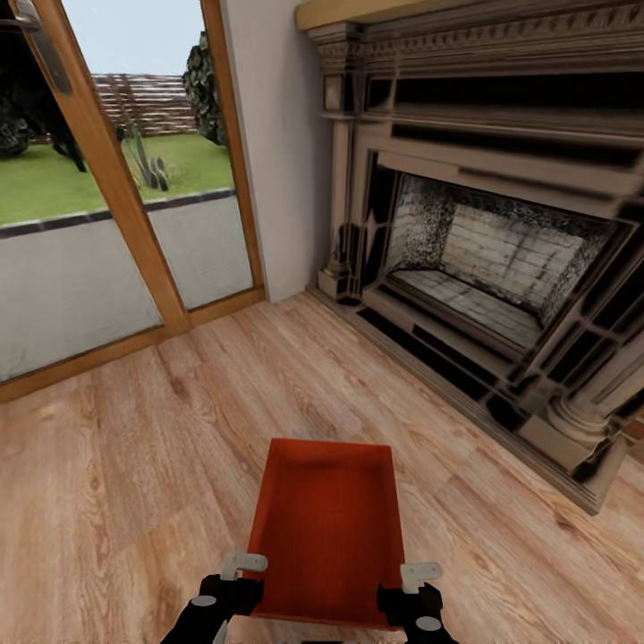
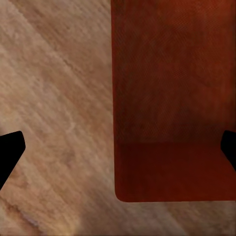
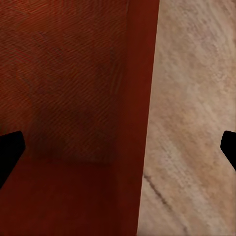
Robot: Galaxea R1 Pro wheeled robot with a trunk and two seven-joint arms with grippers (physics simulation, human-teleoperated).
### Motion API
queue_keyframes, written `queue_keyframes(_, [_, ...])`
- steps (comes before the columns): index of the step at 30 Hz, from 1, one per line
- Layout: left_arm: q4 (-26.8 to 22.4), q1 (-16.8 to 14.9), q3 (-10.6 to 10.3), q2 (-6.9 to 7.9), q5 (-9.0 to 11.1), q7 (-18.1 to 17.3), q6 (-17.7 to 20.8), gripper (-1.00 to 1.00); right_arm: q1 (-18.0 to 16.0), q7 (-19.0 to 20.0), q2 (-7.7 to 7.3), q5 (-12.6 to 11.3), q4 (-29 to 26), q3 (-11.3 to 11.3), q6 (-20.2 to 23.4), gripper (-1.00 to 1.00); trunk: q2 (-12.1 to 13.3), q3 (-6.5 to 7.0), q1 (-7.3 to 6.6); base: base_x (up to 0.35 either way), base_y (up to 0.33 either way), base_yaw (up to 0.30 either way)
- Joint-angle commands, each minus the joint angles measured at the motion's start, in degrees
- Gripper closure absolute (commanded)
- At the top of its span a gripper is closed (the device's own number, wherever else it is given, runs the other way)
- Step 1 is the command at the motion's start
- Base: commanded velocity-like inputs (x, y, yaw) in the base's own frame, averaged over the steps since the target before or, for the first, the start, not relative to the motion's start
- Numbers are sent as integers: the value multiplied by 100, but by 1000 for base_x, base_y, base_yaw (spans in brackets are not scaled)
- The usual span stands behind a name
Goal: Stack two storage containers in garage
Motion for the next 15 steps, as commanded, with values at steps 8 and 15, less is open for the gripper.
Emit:
queue_keyframes(8, [-10,0,-18,2,-39,26,49,-100,-5,-42,-4,-54,-3,49,-7,-100,-2,-78,-1,0,0,0])
queue_keyframes(15, [-10,1,-18,1,-39,26,58,-100,-5,-41,-12,-54,-3,49,1,-100,-2,-132,-1,0,0,0])
